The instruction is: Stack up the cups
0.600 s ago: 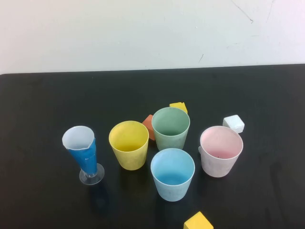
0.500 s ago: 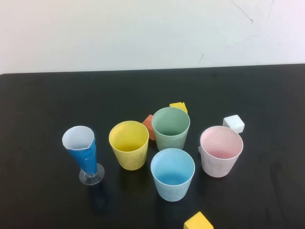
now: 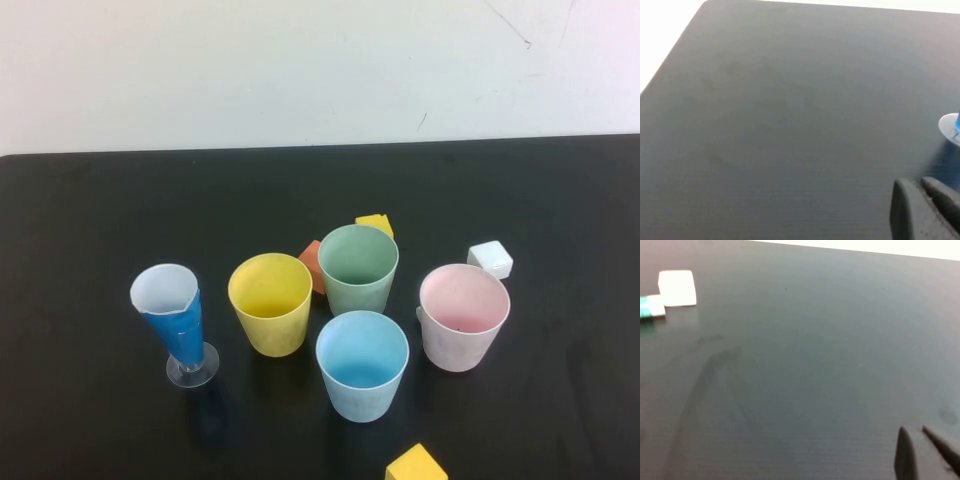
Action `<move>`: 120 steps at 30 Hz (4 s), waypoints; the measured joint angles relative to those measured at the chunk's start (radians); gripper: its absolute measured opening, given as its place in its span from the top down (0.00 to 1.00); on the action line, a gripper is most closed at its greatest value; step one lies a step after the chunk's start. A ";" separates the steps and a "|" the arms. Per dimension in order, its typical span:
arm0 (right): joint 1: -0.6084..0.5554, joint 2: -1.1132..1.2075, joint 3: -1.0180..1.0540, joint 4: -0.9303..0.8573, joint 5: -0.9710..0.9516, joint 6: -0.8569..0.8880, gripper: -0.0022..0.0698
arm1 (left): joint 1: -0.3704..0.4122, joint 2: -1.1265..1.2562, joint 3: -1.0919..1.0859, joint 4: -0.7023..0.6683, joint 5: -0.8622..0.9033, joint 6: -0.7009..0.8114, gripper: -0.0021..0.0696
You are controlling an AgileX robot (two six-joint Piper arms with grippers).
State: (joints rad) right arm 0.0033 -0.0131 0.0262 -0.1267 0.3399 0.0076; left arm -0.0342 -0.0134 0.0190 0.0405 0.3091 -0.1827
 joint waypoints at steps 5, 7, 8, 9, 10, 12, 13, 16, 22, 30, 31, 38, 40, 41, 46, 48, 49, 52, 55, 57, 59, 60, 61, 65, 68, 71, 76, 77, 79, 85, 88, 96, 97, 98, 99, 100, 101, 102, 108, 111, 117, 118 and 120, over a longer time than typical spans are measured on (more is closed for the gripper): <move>0.000 0.000 0.000 0.087 -0.004 0.000 0.97 | 0.000 0.000 0.000 0.027 0.000 0.016 0.97; 0.000 0.000 0.000 0.127 -0.006 0.000 0.97 | 0.000 0.000 0.000 0.029 0.000 0.017 0.97; 0.000 0.000 0.000 0.155 -0.006 0.004 0.97 | 0.000 0.000 0.000 0.029 0.000 0.017 0.97; 0.000 0.000 0.000 0.183 -0.006 0.014 0.97 | 0.000 0.000 0.000 0.029 0.000 0.017 0.97; 0.000 0.000 0.000 0.215 -0.006 0.021 0.97 | 0.000 0.000 0.000 0.029 0.000 0.017 0.97; 0.000 0.000 0.000 0.290 -0.008 0.038 0.97 | 0.000 0.000 0.000 0.029 0.000 0.017 0.97; 0.000 0.000 0.000 0.341 -0.008 0.059 0.97 | 0.000 0.000 0.000 0.029 0.000 0.017 0.97; 0.000 0.000 0.002 0.507 -0.025 0.138 0.97 | 0.000 0.000 0.000 0.029 0.000 0.017 0.97; 0.000 0.000 0.002 0.619 -0.072 0.178 0.97 | 0.000 0.000 0.000 0.029 0.000 0.015 0.97; 0.000 0.000 0.002 0.632 -0.105 0.180 0.97 | 0.000 0.000 0.002 -0.033 -0.112 -0.040 0.97; 0.000 0.000 0.002 0.632 -0.105 0.180 0.97 | 0.000 0.000 0.002 -0.089 -0.175 -0.077 0.97; 0.000 0.000 0.002 0.633 -0.081 0.145 0.97 | 0.000 0.000 0.002 -0.283 -0.527 -0.210 0.97; 0.000 0.000 0.002 0.633 -0.053 0.104 0.97 | 0.000 0.000 0.002 -0.314 -0.571 -0.229 0.97; 0.000 0.000 0.002 0.633 -0.039 0.084 0.97 | 0.000 0.000 0.002 -0.341 -0.598 -0.251 0.97; 0.000 0.000 0.002 0.633 -0.004 0.043 0.97 | 0.000 0.000 0.002 -0.400 -0.654 -0.262 0.97; 0.000 0.000 0.002 0.633 -0.003 0.039 0.97 | 0.000 0.000 0.002 -0.405 -0.666 -0.262 0.97; 0.000 0.000 0.002 0.633 -0.002 0.037 0.97 | 0.000 0.000 0.002 -0.408 -0.676 -0.265 0.97; 0.000 0.000 0.002 0.633 0.000 0.033 0.97 | 0.000 0.000 0.002 -0.409 -0.719 -0.311 0.97; 0.000 0.000 0.002 0.633 0.000 0.024 0.97 | 0.000 0.000 0.002 -0.409 -0.748 -0.404 0.97; 0.000 0.000 0.002 0.633 0.000 0.015 0.97 | 0.000 0.000 0.002 -0.409 -0.750 -0.452 0.97; 0.000 0.000 0.002 0.633 0.000 0.009 0.97 | 0.000 0.000 0.002 -0.410 -0.748 -0.457 0.97; 0.000 0.000 0.002 0.633 0.000 0.009 0.97 | 0.000 0.000 0.002 -0.412 -0.746 -0.451 0.97; 0.000 0.000 0.002 0.633 0.000 0.004 0.97 | 0.000 0.000 0.002 -0.412 -0.742 -0.450 0.97; 0.000 0.000 0.002 0.633 0.000 -0.008 0.97 | 0.000 0.000 0.002 -0.398 -0.674 -0.444 0.97; 0.000 0.000 0.002 0.633 0.000 -0.008 0.97 | 0.000 0.000 -0.032 -0.269 -0.429 -0.444 0.97; 0.000 0.000 0.002 0.633 0.009 -0.008 0.97 | 0.000 0.031 -0.160 -0.084 -0.110 -0.422 0.97; 0.000 0.000 0.002 0.633 0.030 -0.008 0.97 | 0.000 0.232 -0.444 0.011 0.214 -0.181 0.97; 0.000 0.000 0.002 0.633 0.030 -0.008 0.97 | 0.000 0.287 -0.507 -0.013 0.264 -0.107 0.97; 0.000 0.000 0.002 0.633 0.030 -0.008 0.97 | 0.000 0.394 -0.623 -0.080 0.359 0.029 0.97; 0.000 0.000 0.002 0.633 0.031 -0.008 0.97 | 0.000 0.754 -0.983 -0.350 0.691 0.406 0.97; 0.000 0.000 0.002 0.633 0.034 -0.008 0.97 | -0.034 0.906 -1.121 -0.413 0.767 0.485 0.97; 0.000 0.000 0.002 0.633 0.033 -0.013 0.97 | -0.237 1.260 -1.438 -0.413 0.852 0.516 0.97; 0.000 0.000 0.002 0.633 0.033 -0.013 0.97 | -0.268 1.296 -1.470 -0.403 0.857 0.516 0.97; 0.000 0.000 0.002 0.633 0.033 -0.015 0.97 | -0.298 1.341 -1.510 -0.386 0.867 0.516 0.97; 0.000 0.000 0.002 0.633 0.033 -0.015 0.97 | -0.326 1.385 -1.551 -0.368 0.881 0.516 0.97; 0.000 0.000 0.002 0.633 0.033 -0.017 0.97 | -0.336 1.403 -1.567 -0.361 0.887 0.516 0.97; 0.000 0.000 0.002 0.633 0.033 -0.019 0.97 | -0.360 1.457 -1.624 -0.342 0.906 0.514 0.97; 0.000 0.000 0.002 0.633 0.033 -0.024 0.97 | -0.375 1.501 -1.665 -0.332 0.920 0.509 0.96; 0.000 0.000 0.002 0.633 0.033 -0.042 0.97 | -0.396 1.721 -1.828 -0.311 0.930 0.446 0.67; 0.000 0.000 0.002 0.633 0.033 -0.042 0.97 | -0.396 1.793 -1.856 -0.263 0.931 0.412 0.43; 0.000 0.000 0.002 0.633 0.033 -0.044 0.97 | -0.396 1.881 -1.861 -0.142 0.931 0.349 0.24; 0.000 0.000 0.002 0.633 0.033 -0.046 0.97 | -0.396 1.892 -1.861 -0.137 0.931 0.347 0.24; 0.000 0.000 0.002 0.633 0.033 -0.048 0.97 | -0.396 1.908 -1.861 -0.132 0.931 0.345 0.24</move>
State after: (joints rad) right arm 0.0033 -0.0131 0.0281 0.5065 0.3734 -0.0403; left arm -0.4299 1.8950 -1.8415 -0.0917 1.2404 0.1620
